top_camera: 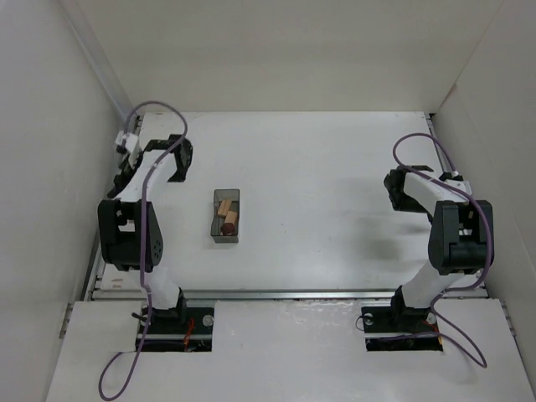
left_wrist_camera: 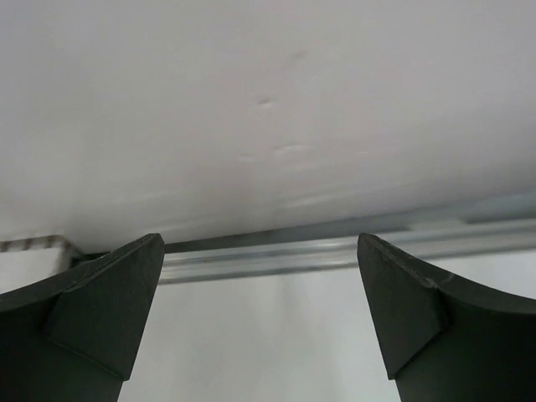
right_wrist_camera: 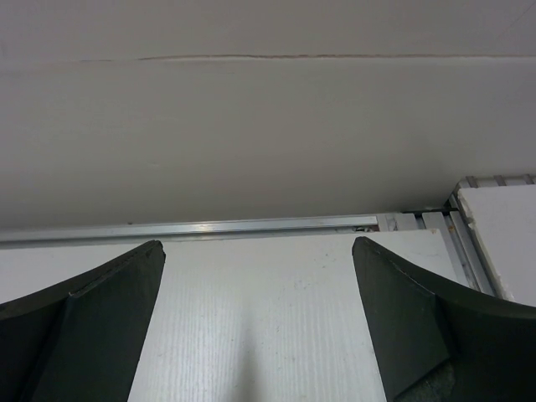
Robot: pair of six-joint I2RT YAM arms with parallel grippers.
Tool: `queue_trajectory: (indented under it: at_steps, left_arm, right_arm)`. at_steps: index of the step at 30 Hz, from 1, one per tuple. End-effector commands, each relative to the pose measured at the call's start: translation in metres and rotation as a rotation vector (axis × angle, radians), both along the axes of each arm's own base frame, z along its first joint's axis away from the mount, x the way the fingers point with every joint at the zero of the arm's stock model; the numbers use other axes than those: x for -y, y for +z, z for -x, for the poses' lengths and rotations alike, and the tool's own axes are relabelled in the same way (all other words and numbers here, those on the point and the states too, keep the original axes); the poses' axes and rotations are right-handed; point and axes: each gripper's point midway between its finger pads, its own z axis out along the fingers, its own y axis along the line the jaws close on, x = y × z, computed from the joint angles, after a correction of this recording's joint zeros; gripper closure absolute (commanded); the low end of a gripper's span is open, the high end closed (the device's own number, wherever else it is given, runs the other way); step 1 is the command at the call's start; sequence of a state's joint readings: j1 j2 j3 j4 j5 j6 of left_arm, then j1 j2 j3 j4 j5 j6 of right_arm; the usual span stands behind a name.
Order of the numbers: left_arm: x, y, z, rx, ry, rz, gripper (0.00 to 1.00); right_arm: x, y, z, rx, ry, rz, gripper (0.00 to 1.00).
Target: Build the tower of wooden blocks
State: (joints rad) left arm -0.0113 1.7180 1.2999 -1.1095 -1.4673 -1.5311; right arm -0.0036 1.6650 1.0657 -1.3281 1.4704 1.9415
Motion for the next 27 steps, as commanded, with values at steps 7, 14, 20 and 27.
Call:
queue_trajectory:
  at_steps: [7, 14, 20, 27]
  left_arm:
    - [0.149, 0.212, -0.022, 0.172, -0.444, -0.148, 0.00]
    - [0.286, 0.295, -0.011, 0.204, -1.100, 0.146, 0.00]
    - [0.392, 0.333, 0.072, 0.141, -2.303, -0.147, 0.00]
    - [0.395, 0.162, 0.027, -0.639, -2.138, -0.087, 0.00]
  right_arm:
    - [0.014, 0.029, -0.007, -0.024, 0.001, 0.092, 0.01]
    - [-0.015, 0.101, -0.050, -0.140, 0.120, 0.165, 0.01]
    - [-0.097, 0.169, -0.081, -0.160, 0.351, 0.223, 0.01]
    - [-0.312, 0.073, -0.170, -0.757, 1.354, -0.001, 0.03]
